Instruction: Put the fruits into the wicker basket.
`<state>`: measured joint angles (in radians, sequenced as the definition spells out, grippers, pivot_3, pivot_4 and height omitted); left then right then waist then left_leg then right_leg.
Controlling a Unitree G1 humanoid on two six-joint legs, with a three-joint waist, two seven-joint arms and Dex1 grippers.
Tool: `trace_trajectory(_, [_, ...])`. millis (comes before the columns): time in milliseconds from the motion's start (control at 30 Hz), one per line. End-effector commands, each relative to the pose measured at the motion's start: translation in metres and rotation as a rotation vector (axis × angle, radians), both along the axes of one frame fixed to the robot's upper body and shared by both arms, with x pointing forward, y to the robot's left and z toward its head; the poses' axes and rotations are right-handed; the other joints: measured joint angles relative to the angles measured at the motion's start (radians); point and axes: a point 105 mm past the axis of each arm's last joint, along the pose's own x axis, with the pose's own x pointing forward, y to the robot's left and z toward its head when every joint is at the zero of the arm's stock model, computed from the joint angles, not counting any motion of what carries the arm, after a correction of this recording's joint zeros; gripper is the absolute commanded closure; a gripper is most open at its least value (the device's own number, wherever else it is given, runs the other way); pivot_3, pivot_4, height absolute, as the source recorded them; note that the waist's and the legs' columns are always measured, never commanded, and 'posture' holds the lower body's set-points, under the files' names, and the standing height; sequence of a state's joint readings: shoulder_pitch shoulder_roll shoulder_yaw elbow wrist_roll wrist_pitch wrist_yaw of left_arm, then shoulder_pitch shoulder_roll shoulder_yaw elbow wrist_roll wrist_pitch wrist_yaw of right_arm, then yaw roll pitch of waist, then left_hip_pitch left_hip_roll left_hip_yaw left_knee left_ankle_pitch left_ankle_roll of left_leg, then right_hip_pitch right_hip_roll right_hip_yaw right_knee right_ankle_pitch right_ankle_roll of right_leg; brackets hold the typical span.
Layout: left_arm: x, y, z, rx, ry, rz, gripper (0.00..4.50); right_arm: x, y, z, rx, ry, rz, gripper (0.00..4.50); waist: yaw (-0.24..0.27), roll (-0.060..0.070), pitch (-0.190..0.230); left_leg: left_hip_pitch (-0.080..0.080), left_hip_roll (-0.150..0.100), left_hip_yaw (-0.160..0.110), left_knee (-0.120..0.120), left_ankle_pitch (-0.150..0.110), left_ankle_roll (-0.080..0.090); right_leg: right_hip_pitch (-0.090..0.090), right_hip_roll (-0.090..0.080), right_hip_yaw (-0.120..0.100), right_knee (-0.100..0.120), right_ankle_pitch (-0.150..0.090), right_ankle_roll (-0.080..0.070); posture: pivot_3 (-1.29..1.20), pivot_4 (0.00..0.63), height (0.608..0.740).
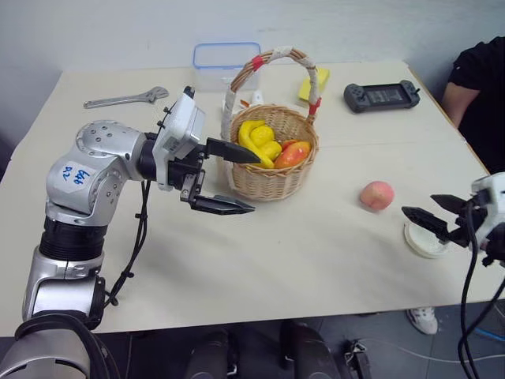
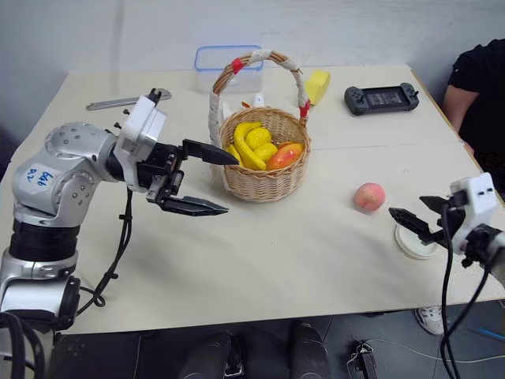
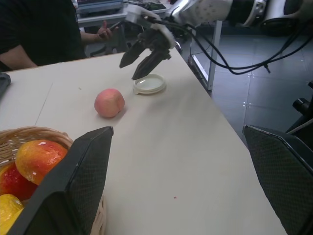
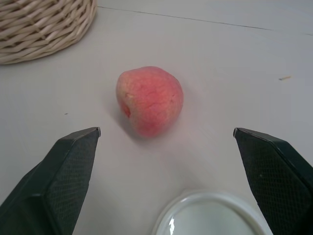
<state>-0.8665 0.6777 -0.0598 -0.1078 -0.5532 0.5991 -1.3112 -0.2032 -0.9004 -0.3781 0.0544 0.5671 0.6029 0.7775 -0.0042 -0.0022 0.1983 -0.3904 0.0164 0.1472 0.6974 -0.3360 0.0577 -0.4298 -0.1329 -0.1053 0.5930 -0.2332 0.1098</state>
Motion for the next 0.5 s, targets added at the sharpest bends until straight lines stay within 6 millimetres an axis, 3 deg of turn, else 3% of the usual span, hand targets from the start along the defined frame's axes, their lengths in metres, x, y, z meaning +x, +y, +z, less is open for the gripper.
trace_trajectory(33, [-0.004, -0.002, 0.008, -0.011, -0.041, -0.013, 0.05, 0.02, 0.004, -0.001, -0.019, -0.011, 0.02, 0.0, -0.001, 0.0, 0.0, 0.0, 0.0, 0.0, 0.0, 0.0, 0.0, 0.0, 0.0, 0.0, 0.0, 0.0, 0.0, 0.0, 0.15, 0.74])
trace_trajectory(267, [0.003, -0.001, 0.006, -0.009, -0.068, 0.036, 0.05, 0.048, 0.021, -0.013, 0.019, 0.023, 0.067, 0.0, 0.001, 0.0, 0.0, 0.0, 0.0, 0.0, 0.0, 0.001, 0.0, 0.0, 0.0, 0.0, 0.0, 0.0, 0.0, 0.0, 0.15, 0.74])
trace_trajectory(400, [0.006, -0.001, 0.009, -0.022, -0.083, 0.057, 0.05, 0.061, 0.016, -0.024, 0.037, 0.047, 0.004, 0.0, -0.002, 0.0, 0.0, -0.001, 0.0, 0.0, 0.0, 0.001, 0.0, 0.001, 0.0, 0.0, -0.001, 0.001, 0.001, 0.0, 0.15, 0.74])
trace_trajectory(500, [0.008, 0.0, 0.011, -0.028, -0.084, 0.068, 0.0, 0.062, 0.018, -0.021, 0.059, 0.027, 0.018, 0.63, 0.0, 0.0, 0.0, -0.001, 0.001, 0.0, 0.0, 0.001, -0.001, 0.0, 0.001, -0.001, 0.0, 0.0, 0.001, 0.0, 0.15, 0.74])
